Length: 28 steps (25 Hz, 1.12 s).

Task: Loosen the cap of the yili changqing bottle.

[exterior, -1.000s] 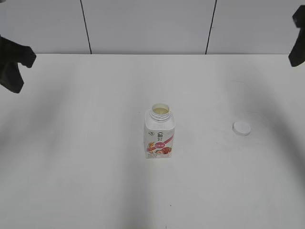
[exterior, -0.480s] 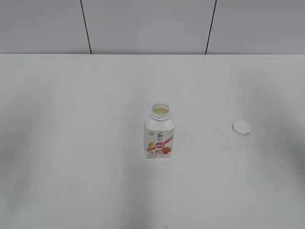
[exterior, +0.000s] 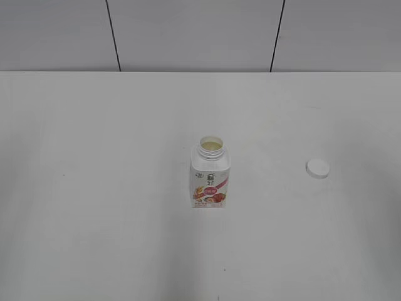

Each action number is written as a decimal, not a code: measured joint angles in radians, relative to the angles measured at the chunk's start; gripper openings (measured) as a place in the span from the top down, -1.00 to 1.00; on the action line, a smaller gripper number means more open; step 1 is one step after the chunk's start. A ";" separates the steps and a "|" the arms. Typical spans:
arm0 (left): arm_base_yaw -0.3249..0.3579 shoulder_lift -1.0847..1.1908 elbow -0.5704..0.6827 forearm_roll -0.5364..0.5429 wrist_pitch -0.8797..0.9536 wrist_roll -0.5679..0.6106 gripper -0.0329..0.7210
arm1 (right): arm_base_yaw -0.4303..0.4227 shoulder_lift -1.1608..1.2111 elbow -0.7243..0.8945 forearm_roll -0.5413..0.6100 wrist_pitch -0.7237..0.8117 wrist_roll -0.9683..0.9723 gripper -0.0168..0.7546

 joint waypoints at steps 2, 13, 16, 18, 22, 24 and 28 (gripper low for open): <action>0.000 -0.049 0.000 0.000 0.005 0.000 0.14 | 0.000 -0.059 0.038 -0.014 -0.008 -0.001 -0.24; -0.001 -0.339 0.194 -0.039 -0.138 0.000 0.14 | 0.000 -0.384 0.271 -0.076 -0.127 -0.011 -0.24; -0.001 -0.426 0.219 -0.056 -0.150 0.027 0.14 | 0.000 -0.473 0.333 -0.085 -0.147 -0.037 -0.24; -0.001 -0.481 0.223 -0.061 -0.151 0.039 0.14 | 0.000 -0.532 0.368 -0.091 -0.151 -0.048 -0.24; -0.001 -0.561 0.227 -0.071 -0.152 0.066 0.14 | 0.000 -0.618 0.379 -0.100 -0.150 -0.052 -0.24; -0.001 -0.565 0.228 -0.094 -0.152 0.096 0.14 | 0.000 -0.644 0.379 -0.100 -0.150 -0.053 -0.24; -0.001 -0.565 0.228 -0.135 -0.153 0.149 0.14 | 0.000 -0.678 0.387 -0.104 -0.148 -0.054 -0.24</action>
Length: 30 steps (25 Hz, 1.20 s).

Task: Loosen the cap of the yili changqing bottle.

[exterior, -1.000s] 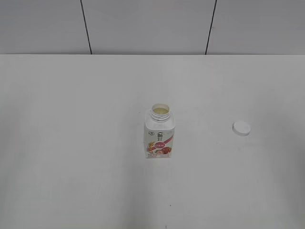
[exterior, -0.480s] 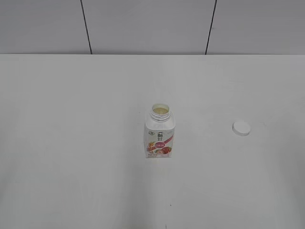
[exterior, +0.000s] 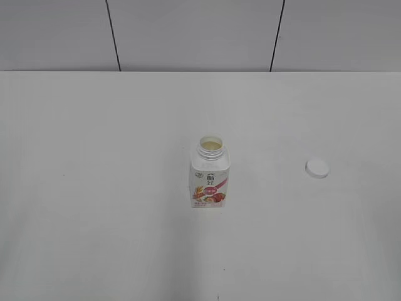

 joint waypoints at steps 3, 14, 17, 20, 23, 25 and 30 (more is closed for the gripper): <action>0.000 0.000 0.000 -0.006 0.000 0.005 0.14 | 0.000 -0.010 0.009 -0.003 0.006 0.000 -0.24; 0.006 0.000 0.002 -0.004 0.000 0.008 0.14 | 0.000 -0.010 0.013 -0.006 0.010 -0.001 -0.24; 0.060 0.000 0.002 -0.005 -0.001 0.008 0.14 | 0.000 -0.010 0.013 -0.007 0.010 -0.001 -0.24; 0.137 0.000 0.003 -0.005 -0.001 0.008 0.14 | 0.000 -0.010 0.013 -0.007 0.011 -0.001 -0.24; 0.220 0.000 0.003 -0.005 -0.001 0.008 0.14 | 0.000 -0.010 0.013 -0.007 0.011 -0.001 -0.24; 0.261 0.000 0.003 -0.005 -0.001 0.008 0.14 | 0.000 -0.010 0.013 -0.008 0.011 -0.001 -0.24; 0.283 0.000 0.003 -0.003 -0.001 0.008 0.14 | 0.000 -0.010 0.013 -0.010 0.011 -0.002 -0.24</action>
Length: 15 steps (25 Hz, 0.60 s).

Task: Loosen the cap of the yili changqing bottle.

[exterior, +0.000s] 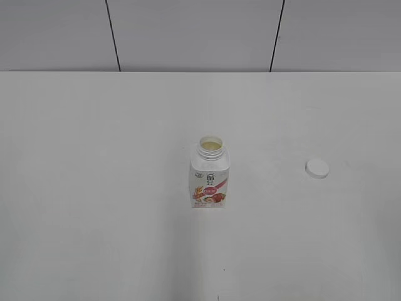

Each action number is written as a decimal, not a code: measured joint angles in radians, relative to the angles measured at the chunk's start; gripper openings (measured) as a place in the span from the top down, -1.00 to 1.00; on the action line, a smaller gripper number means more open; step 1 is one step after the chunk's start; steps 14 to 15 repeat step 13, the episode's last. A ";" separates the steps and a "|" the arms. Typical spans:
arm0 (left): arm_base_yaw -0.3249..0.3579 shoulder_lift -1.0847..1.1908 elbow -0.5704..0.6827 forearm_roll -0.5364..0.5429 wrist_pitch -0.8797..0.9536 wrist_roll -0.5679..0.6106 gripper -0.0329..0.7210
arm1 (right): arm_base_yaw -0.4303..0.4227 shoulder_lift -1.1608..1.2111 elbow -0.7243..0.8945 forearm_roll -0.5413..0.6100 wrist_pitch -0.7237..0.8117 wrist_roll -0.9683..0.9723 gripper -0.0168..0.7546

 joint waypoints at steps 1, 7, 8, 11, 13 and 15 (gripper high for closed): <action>0.000 0.000 0.000 0.000 0.000 0.000 0.14 | 0.000 0.000 0.000 0.000 0.000 0.000 -0.24; 0.000 0.000 0.000 -0.002 -0.001 0.000 0.14 | 0.000 0.000 0.000 0.000 0.000 0.000 -0.24; 0.000 0.000 0.000 -0.003 -0.001 0.000 0.14 | 0.000 0.000 0.000 0.000 0.000 -0.001 -0.24; 0.000 0.000 0.000 -0.003 -0.001 0.000 0.14 | 0.000 0.000 0.000 0.000 0.000 -0.001 -0.24; 0.000 0.000 0.000 -0.003 -0.001 0.000 0.14 | 0.000 0.000 0.000 0.000 0.000 -0.001 -0.24; 0.000 0.000 0.000 -0.003 -0.001 0.000 0.14 | 0.000 0.000 0.000 0.000 0.000 -0.001 -0.24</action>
